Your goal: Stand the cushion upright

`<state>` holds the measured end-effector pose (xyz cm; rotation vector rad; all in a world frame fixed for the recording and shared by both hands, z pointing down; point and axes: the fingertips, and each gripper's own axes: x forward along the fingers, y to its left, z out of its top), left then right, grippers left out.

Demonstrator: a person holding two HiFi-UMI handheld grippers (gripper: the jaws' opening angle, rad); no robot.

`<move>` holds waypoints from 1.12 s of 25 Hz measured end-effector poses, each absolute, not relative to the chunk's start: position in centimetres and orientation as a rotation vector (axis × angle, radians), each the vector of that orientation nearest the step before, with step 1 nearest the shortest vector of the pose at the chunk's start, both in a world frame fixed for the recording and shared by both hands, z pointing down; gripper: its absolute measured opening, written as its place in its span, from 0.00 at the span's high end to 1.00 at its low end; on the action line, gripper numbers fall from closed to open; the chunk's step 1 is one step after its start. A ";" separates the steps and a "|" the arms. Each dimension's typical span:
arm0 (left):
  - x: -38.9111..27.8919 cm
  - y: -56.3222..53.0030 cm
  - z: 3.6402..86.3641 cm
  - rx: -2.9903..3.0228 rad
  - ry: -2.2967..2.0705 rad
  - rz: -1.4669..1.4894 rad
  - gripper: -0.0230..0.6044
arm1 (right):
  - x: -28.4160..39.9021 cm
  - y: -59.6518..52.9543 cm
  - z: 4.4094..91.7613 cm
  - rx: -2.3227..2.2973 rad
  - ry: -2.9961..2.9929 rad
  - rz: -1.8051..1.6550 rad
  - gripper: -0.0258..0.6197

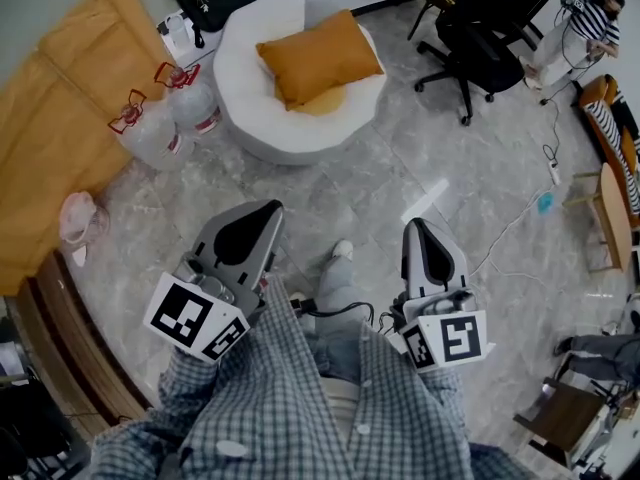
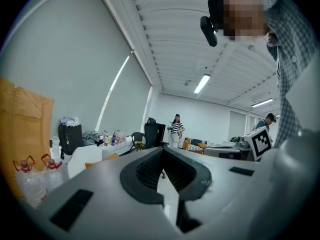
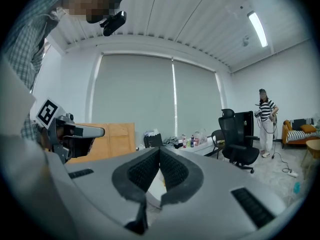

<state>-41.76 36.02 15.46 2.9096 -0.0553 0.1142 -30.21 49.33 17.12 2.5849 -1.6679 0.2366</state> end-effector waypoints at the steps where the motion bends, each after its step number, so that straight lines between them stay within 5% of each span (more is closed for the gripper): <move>1: -41.3 35.8 15.4 2.912 -0.059 0.118 0.95 | -29.5 49.0 17.2 2.586 -1.672 0.240 0.95; 28: -21.3 32.1 16.3 2.876 -0.238 0.134 0.95 | -7.7 43.8 17.0 2.479 -1.850 0.232 0.95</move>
